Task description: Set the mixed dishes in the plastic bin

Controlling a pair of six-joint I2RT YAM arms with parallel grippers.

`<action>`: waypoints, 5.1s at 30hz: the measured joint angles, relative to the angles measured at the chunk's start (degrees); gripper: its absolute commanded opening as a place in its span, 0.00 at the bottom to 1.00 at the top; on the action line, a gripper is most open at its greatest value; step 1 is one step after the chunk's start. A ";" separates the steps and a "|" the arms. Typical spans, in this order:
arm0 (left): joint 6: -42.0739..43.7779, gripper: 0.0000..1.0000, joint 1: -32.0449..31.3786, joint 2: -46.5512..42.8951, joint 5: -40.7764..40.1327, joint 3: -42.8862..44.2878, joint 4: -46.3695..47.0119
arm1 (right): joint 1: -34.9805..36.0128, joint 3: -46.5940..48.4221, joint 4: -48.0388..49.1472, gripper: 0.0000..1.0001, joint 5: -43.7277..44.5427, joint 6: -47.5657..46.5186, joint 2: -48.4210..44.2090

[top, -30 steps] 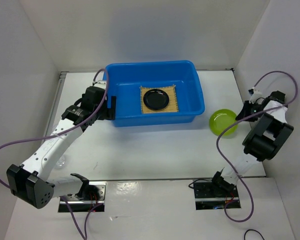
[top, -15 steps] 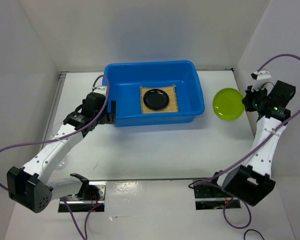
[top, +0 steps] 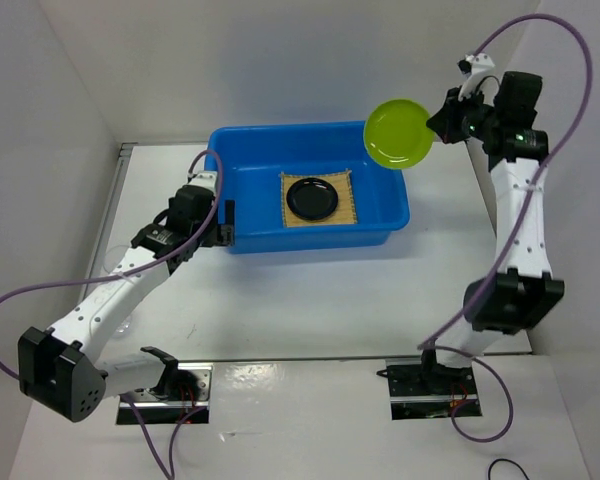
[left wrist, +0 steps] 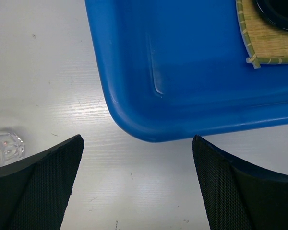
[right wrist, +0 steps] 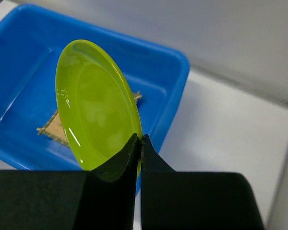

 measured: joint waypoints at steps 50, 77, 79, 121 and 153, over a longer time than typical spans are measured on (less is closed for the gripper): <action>-4.42 1.00 1.64 4.11 -7.32 -1.05 2.58 | 18.64 22.75 -6.73 0.94 8.00 -2.78 44.44; -18.97 1.00 35.89 40.06 -2.82 21.81 -11.72 | 7.72 -54.77 6.23 0.98 26.05 -2.23 -27.41; -18.93 1.00 35.89 40.19 -2.54 21.40 -11.50 | 7.63 -54.77 6.29 0.98 26.40 -2.21 -27.41; -27.23 1.00 33.40 20.90 -17.44 8.52 -8.26 | 5.57 -55.15 7.45 0.98 26.95 -2.23 -22.80; -22.99 0.00 30.77 30.36 -12.28 36.68 -17.40 | 3.41 -55.15 7.45 0.98 25.53 -2.67 -22.43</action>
